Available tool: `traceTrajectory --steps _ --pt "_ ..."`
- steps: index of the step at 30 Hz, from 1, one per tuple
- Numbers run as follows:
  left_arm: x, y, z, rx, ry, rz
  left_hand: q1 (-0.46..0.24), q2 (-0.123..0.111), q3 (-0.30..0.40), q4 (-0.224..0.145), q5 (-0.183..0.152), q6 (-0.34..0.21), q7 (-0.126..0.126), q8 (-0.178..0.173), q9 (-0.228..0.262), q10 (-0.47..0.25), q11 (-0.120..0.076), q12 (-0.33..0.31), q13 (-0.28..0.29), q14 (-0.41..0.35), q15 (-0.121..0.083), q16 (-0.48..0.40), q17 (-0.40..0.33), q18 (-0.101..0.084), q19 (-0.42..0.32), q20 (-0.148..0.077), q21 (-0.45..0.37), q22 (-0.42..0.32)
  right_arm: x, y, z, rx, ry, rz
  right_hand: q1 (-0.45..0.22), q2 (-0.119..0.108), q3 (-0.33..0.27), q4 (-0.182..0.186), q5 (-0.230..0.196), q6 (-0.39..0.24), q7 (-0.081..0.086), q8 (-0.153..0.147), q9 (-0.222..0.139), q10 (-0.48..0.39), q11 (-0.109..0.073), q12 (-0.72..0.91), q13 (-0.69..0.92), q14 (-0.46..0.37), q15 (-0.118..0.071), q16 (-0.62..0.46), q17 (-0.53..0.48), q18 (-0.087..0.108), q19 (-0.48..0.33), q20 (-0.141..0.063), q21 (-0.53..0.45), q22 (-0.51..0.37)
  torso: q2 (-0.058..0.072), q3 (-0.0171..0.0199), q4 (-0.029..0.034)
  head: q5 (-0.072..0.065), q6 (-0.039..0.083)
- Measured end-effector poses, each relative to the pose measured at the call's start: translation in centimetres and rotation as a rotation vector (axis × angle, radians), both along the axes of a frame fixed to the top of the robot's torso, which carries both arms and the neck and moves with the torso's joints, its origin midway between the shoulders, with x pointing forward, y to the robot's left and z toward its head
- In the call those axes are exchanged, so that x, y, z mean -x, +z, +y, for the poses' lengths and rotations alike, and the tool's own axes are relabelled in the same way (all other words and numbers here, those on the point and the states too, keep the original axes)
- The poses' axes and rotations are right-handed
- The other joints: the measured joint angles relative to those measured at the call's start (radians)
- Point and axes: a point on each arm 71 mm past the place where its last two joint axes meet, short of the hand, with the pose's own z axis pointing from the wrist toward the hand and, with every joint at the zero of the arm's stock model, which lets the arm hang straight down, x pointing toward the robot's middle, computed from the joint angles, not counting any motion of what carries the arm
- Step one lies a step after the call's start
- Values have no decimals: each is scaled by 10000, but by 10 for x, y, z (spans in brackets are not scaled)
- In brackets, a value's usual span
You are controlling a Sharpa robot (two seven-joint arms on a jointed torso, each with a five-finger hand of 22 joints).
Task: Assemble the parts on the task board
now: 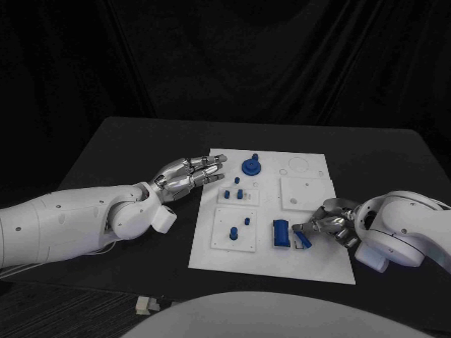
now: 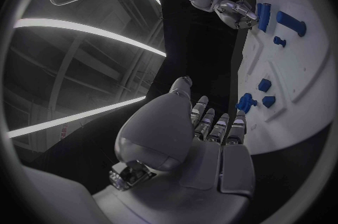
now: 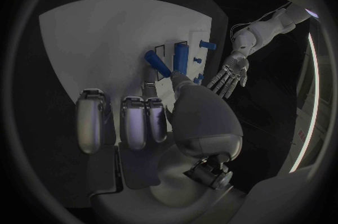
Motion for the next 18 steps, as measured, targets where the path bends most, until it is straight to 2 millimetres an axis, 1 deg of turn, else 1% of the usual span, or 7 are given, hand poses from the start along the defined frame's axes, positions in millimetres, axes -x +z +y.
traceTrajectory --steps 1,5,7,9,13,15,18 --pt "0 0 0 -1 0 1 0 0 0 0 0 0 0 0 0 0 0 0 0 0 0 0 0 0 0 0 0 0 0 0 0 3 17 -7 0 0 -29 29 -27 0 0 0 0 0 0 0 0 0 0 0 0 0 0 0 0 0 0 0 0 -1 0" --pt "0 0 0 -6 2 5 0 0 29 -29 41 0 0 0 0 0 0 0 0 -1 0 0 0 0 0 0 0 -9 0 0 1 17 63 -31 -135 135 -123 209 5 37 37 59 0 0 0 0 0 0 0 0 0 0 0 0 -56 0 1 0 0 -17 0" --pt "0 0 0 -8 2 7 0 0 29 -29 41 0 0 0 0 0 0 0 0 0 0 0 -1 -1 0 0 0 -11 0 0 1 25 71 -42 -203 203 -152 321 118 37 37 59 0 0 0 0 0 0 0 -42 0 0 0 0 -56 -1 1 0 0 -17 0" --pt "0 0 0 -10 3 9 0 0 29 -29 41 0 0 0 0 0 0 0 0 0 0 0 -1 0 0 0 0 -11 0 0 1 30 74 -46 -254 254 -175 344 139 74 0 97 0 0 0 0 0 0 0 -41 0 0 0 0 -56 0 1 0 0 -18 0" --pt "0 -1 0 -15 3 15 0 0 29 -28 84 0 0 0 0 0 0 0 0 0 0 0 -1 -1 0 0 0 -11 0 0 1 39 72 -56 -255 255 -160 359 139 73 0 99 0 0 0 0 -1 0 0 -41 0 12 0 0 -117 0 0 0 0 -18 0" --pt "0 -1 0 -15 2 17 0 0 56 -56 84 0 0 0 0 0 0 0 0 -36 35 0 -1 -1 0 0 0 -11 0 0 1 45 63 -65 -255 255 -191 416 139 74 0 99 -5 0 0 0 -1 0 0 -80 0 165 0 0 -193 -1 0 0 0 -23 0" --pt "0 -1 0 -16 -1 20 0 0 56 -56 144 0 0 -1 0 0 0 0 0 0 71 0 -2 -1 0 0 0 -10 0 0 1 64 70 -107 -260 251 -251 476 74 -26 56 99 -29 0 0 0 -1 0 0 -80 0 165 0 0 -226 -1 1 0 0 -25 0"
